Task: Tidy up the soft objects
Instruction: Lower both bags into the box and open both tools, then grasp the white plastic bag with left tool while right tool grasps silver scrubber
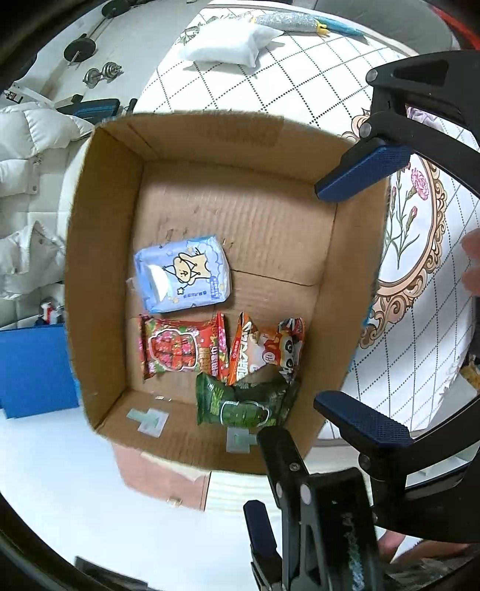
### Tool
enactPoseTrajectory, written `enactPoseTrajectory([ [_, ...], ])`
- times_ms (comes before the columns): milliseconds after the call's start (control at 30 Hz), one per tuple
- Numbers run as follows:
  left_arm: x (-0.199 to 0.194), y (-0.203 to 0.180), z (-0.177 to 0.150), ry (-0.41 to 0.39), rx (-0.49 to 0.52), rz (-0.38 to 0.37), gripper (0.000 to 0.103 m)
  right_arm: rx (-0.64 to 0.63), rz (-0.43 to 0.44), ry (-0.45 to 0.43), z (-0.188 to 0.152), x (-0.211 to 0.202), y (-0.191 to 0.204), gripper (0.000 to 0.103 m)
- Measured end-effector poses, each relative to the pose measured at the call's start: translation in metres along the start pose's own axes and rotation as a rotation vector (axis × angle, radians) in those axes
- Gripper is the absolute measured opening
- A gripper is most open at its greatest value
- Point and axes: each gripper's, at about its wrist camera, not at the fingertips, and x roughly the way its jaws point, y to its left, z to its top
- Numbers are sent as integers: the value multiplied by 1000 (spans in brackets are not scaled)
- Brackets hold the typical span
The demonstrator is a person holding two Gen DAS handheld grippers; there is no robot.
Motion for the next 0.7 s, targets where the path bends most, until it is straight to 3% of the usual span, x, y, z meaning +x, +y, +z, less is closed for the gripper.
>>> enactPoseTrajectory([
  [133,-26,-34,-20,-106,9,28,99,14,43,-111,-21,-38,-34,103],
  [267,-40,-90,-46,-180,76,72,99,143,100,-165,-57,-67,-113,103],
  [333,-38,-125,-52,-187,103,41,99,196,79,-170,-70,-76,-158,103],
  [533,-1,-241,-23,-86,196,-71,99,220,-120,-174,-81,-89,-300,103],
  [700,52,-347,33,29,279,-106,99,269,-192,-158,-60,-71,-396,103],
])
